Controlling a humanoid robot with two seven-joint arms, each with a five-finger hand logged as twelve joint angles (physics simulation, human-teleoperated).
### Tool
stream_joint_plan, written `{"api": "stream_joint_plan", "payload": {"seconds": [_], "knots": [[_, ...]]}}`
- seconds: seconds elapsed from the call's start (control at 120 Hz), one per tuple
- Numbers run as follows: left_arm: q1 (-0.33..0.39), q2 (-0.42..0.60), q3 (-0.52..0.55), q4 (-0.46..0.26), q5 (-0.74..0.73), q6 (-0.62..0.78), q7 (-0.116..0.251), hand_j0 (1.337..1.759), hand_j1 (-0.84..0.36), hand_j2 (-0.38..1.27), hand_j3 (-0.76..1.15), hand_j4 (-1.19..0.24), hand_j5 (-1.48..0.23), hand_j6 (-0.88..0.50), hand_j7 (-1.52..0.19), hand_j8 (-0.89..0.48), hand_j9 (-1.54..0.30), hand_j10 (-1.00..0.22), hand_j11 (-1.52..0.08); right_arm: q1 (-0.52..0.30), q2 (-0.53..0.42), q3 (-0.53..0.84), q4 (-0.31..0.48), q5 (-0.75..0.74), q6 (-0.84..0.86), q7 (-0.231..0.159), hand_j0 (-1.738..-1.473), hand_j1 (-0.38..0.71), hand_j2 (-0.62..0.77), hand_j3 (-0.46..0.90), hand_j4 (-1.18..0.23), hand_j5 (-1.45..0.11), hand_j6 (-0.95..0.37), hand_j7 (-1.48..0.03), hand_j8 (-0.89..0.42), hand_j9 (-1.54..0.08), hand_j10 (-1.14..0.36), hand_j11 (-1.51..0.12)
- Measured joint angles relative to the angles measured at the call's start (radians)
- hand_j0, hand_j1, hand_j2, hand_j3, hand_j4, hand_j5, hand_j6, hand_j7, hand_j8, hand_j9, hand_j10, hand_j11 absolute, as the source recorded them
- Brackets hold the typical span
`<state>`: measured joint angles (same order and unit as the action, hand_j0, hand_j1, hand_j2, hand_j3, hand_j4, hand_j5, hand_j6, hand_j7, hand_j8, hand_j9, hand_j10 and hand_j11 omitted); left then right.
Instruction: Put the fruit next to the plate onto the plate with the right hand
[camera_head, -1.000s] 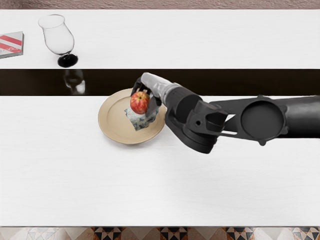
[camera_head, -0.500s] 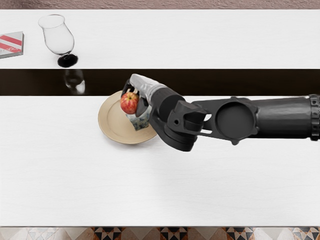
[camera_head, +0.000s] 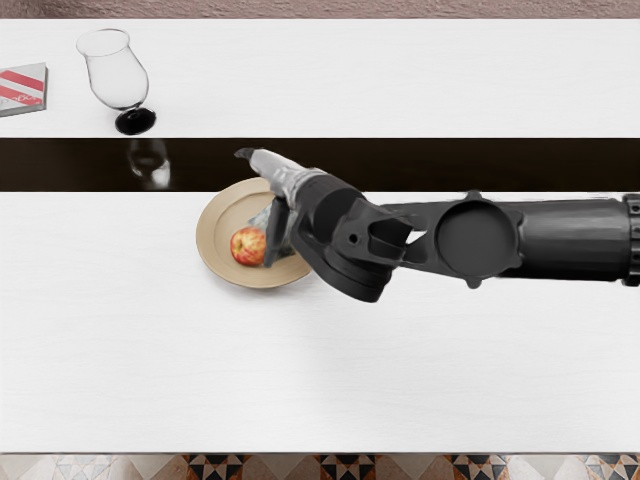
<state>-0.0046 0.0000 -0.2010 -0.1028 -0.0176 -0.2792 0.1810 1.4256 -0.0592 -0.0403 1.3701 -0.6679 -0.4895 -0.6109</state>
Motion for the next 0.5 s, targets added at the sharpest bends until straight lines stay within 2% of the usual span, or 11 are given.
{"api": "stream_joint_plan", "payload": {"seconds": [0.083, 0.15, 0.242, 0.325, 0.408, 0.5], "knots": [[0.0, 0.0, 0.0, 0.0, 0.0, 0.0, 0.0, 1.658, 0.34, 0.0, 0.0, -0.01, -0.01, -0.01, -0.01, -0.01, -0.01, -0.01, -0.01, -0.051, -0.06, 0.117, 0.046, 0.024, 0.062, 0.0, -1.658, -0.31, 0.01, 0.0, -0.04, -0.05, -0.03, -0.05, -0.04, -0.05, -0.04, -0.05], [0.0, 0.0, 0.0, 0.0, 0.0, 0.0, 0.0, 1.658, 0.34, 0.0, 0.0, -0.01, -0.01, -0.01, -0.01, -0.01, -0.01, -0.01, -0.01, -0.127, -0.125, 0.262, 0.089, 0.06, 0.167, 0.0, -1.658, -0.32, 0.01, 0.0, -0.03, -0.03, -0.02, -0.03, -0.03, -0.03, -0.03, -0.03], [0.0, 0.0, 0.0, 0.0, 0.0, 0.0, 0.0, 1.658, 0.34, 0.0, 0.0, -0.01, -0.01, -0.01, -0.01, -0.01, -0.01, -0.01, -0.01, -0.263, -0.215, 0.502, 0.121, 0.166, 0.398, 0.0, -1.658, -0.33, 0.0, 0.0, -0.02, -0.02, -0.01, -0.02, -0.02, -0.02, -0.02, -0.02], [0.0, 0.0, 0.0, 0.0, 0.0, 0.0, 0.0, 1.658, 0.34, 0.0, 0.0, -0.01, -0.01, -0.01, -0.01, -0.01, -0.01, -0.01, -0.01, -0.401, -0.289, 0.693, 0.12, 0.329, 0.652, 0.0, -1.658, -0.34, 0.0, 0.0, -0.01, -0.01, -0.01, -0.01, -0.01, -0.01, -0.01, -0.01], [0.0, 0.0, 0.0, 0.0, 0.0, 0.0, 0.0, 1.658, 0.34, 0.0, 0.0, -0.01, -0.01, -0.01, -0.01, -0.01, -0.01, -0.01, -0.01, -0.5, -0.344, 0.791, 0.106, 0.465, 0.848, 0.0, -1.658, -0.34, 0.0, 0.0, -0.01, -0.01, -0.01, -0.01, -0.01, -0.01, -0.01, -0.01], [0.0, 0.0, 0.0, 0.0, 0.0, 0.0, 0.0, 1.658, 0.34, 0.0, 0.0, -0.01, -0.01, -0.01, -0.01, -0.01, -0.01, -0.01, -0.01, -0.556, -0.386, 0.839, 0.088, 0.582, 0.988, 0.0, -1.658, -0.34, 0.0, 0.0, 0.0, -0.01, 0.0, -0.01, 0.0, -0.01, 0.0, -0.01]]}}
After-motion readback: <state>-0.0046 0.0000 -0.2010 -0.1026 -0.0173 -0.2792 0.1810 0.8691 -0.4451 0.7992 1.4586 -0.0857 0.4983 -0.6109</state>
